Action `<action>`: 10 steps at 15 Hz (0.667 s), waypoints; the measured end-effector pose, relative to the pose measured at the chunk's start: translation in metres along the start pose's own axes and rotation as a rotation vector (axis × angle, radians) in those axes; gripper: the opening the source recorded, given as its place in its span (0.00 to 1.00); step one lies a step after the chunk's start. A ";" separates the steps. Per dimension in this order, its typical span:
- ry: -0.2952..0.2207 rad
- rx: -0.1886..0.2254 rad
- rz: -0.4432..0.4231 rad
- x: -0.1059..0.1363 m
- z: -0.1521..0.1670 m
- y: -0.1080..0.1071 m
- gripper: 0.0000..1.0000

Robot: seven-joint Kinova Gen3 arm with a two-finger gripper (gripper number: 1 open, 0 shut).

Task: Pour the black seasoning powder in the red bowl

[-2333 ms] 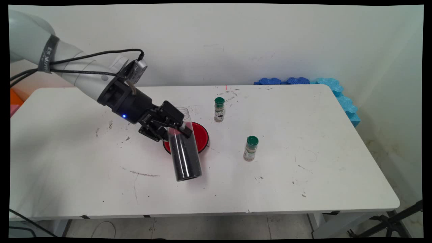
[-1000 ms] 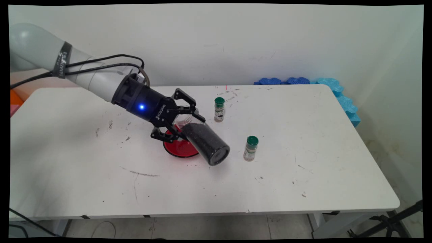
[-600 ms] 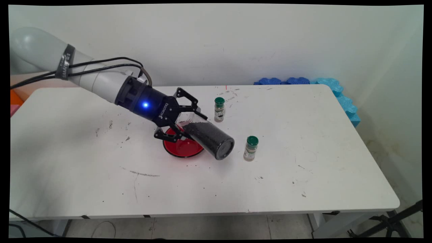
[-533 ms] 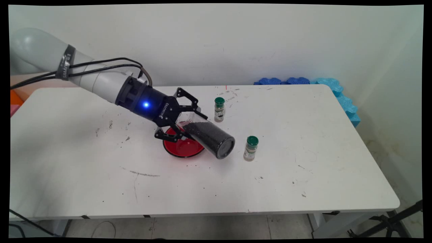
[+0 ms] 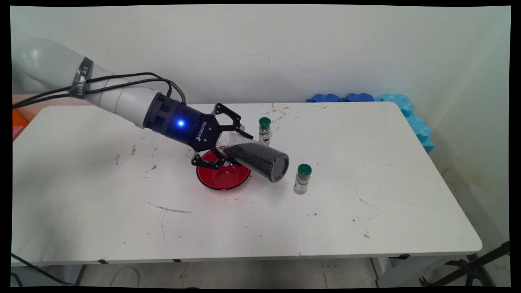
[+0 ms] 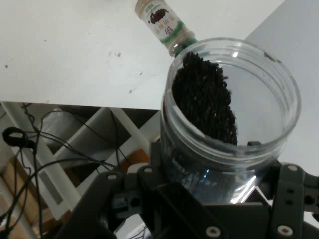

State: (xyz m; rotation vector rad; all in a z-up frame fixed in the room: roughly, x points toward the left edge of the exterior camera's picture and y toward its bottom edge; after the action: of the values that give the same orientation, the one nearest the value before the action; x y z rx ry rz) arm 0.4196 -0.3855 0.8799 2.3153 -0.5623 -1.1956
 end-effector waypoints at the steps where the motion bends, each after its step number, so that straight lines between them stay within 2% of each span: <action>1: 0.000 -0.004 -0.009 0.000 0.000 0.000 0.00; 10: -0.009 -0.051 -0.103 0.001 0.000 -0.001 0.00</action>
State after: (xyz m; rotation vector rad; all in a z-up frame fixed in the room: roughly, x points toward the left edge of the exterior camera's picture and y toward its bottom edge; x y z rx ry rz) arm 0.4203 -0.3854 0.8790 2.3215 -0.4152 -1.2524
